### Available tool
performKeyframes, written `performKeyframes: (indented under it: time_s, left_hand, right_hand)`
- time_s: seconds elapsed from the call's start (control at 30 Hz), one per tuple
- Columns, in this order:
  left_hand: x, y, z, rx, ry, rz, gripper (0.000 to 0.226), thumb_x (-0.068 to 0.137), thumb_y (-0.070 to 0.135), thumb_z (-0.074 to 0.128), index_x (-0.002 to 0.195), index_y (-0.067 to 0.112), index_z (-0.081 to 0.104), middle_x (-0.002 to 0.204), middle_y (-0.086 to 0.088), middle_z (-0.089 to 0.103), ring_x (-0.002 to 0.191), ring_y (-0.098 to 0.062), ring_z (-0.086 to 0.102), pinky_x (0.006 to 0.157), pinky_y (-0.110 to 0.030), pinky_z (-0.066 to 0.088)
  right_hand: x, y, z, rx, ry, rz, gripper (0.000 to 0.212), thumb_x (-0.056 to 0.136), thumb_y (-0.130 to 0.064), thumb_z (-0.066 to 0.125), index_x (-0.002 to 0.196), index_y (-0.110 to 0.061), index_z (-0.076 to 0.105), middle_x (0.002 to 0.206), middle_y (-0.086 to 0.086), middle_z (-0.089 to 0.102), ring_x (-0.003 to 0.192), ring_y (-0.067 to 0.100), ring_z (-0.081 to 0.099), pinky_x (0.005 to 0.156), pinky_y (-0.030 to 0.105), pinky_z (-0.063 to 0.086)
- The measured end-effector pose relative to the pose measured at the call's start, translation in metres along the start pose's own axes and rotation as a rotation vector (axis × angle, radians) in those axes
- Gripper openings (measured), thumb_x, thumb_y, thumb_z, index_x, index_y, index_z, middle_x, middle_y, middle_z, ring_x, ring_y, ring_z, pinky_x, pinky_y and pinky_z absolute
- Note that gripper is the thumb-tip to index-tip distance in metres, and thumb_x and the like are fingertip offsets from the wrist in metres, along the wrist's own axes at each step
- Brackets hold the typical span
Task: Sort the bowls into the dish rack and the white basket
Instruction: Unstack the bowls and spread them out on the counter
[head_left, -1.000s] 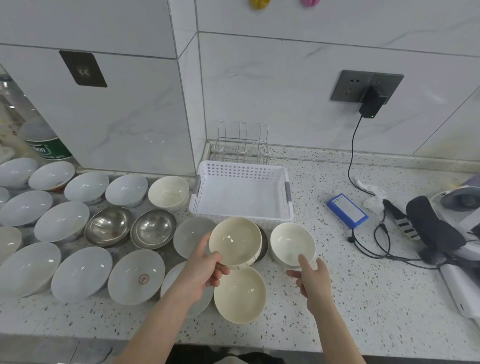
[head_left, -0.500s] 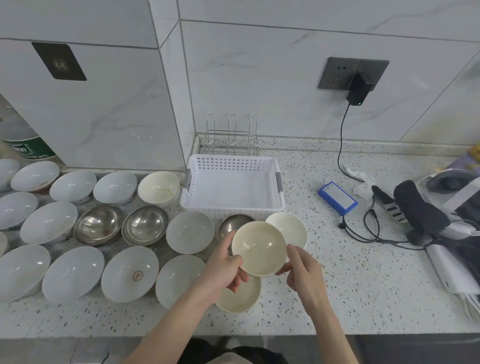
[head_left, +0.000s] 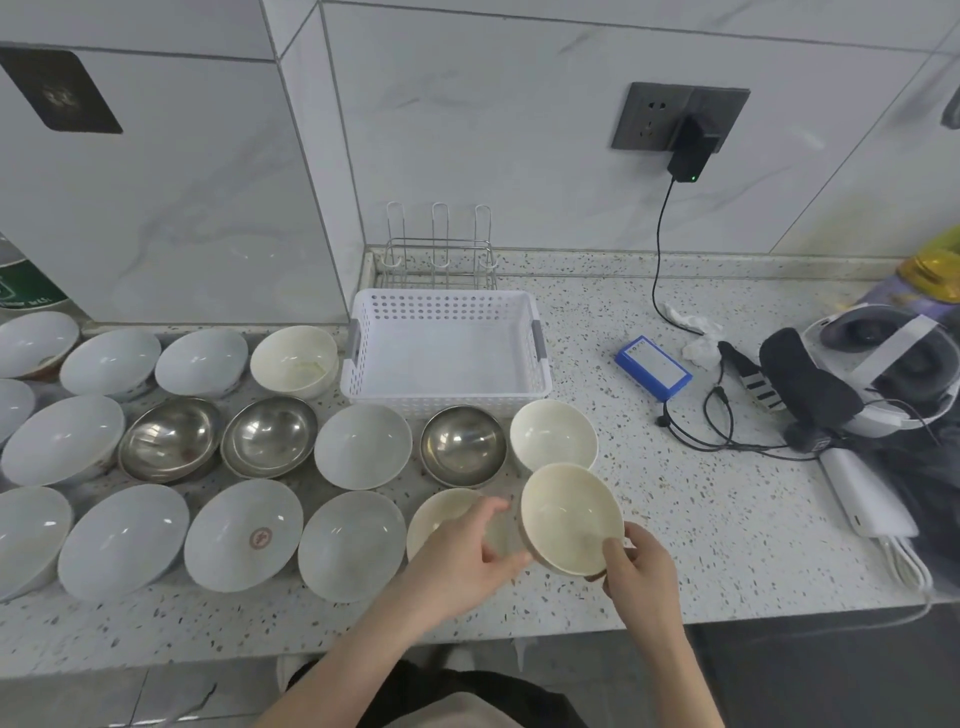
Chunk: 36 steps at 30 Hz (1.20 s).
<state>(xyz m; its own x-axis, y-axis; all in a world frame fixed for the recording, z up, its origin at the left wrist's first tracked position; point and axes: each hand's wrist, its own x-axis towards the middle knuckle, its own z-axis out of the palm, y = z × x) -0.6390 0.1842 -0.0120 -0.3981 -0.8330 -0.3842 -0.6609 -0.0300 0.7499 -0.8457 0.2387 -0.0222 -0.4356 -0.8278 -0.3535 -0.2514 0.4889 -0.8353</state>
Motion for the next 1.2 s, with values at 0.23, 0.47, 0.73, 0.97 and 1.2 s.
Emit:
performKeyframes:
  time_s: [0.23, 0.47, 0.73, 0.97, 1.2]
  left_hand:
    - [-0.007, -0.028, 0.010, 0.666, 0.057, 0.276, 0.044, 0.086, 0.059, 0.050, 0.110, 0.026, 0.066, 0.107, 0.012, 0.062, 0.106, -0.010, 0.050, 0.063, -0.026, 0.039]
    - [-0.003, -0.034, 0.024, 0.729, 0.093, 0.312, 0.022, 0.095, 0.030, 0.048, 0.090, 0.016, 0.063, 0.096, 0.005, 0.063, 0.101, -0.015, 0.048, 0.055, -0.028, 0.029]
    - [-0.001, -0.036, 0.030, 0.654, 0.138, 0.356, 0.021, 0.094, 0.030, 0.052, 0.077, 0.018, 0.054, 0.088, 0.005, 0.061, 0.094, -0.013, 0.050, 0.047, -0.022, 0.013]
    - [0.000, -0.035, 0.028, 0.605, 0.146, 0.365, 0.021, 0.095, 0.039, 0.054, 0.082, 0.021, 0.054, 0.091, 0.007, 0.058, 0.094, -0.013, 0.047, 0.047, -0.022, 0.012]
    - [-0.003, -0.038, 0.028, 0.595, 0.186, 0.342, 0.040, 0.093, 0.057, 0.048, 0.088, 0.019, 0.062, 0.092, 0.008, 0.062, 0.093, -0.012, 0.051, 0.053, -0.025, 0.026]
  right_hand:
    - [-0.003, 0.026, -0.014, -0.075, 0.038, 0.069, 0.021, 0.089, -0.008, 0.048, 0.102, -0.015, 0.062, 0.058, 0.008, 0.069, 0.040, 0.004, 0.047, 0.048, 0.029, 0.038]
    - [-0.002, 0.032, -0.004, -0.092, 0.017, 0.080, 0.022, 0.090, -0.009, 0.048, 0.108, -0.013, 0.062, 0.067, 0.008, 0.071, 0.042, -0.001, 0.055, 0.049, 0.027, 0.041]
    - [0.001, 0.034, 0.002, -0.095, 0.013, 0.077, 0.031, 0.090, -0.011, 0.049, 0.120, -0.012, 0.059, 0.069, 0.006, 0.072, 0.049, 0.005, 0.056, 0.050, 0.026, 0.042]
    - [0.005, 0.032, 0.007, -0.113, 0.002, 0.075, 0.032, 0.090, -0.014, 0.049, 0.121, -0.015, 0.057, 0.066, 0.001, 0.072, 0.053, 0.006, 0.060, 0.054, 0.028, 0.046]
    - [0.008, 0.028, 0.010, -0.125, -0.019, 0.064, 0.028, 0.090, -0.014, 0.050, 0.117, -0.018, 0.057, 0.072, 0.003, 0.073, 0.047, 0.000, 0.057, 0.053, 0.027, 0.043]
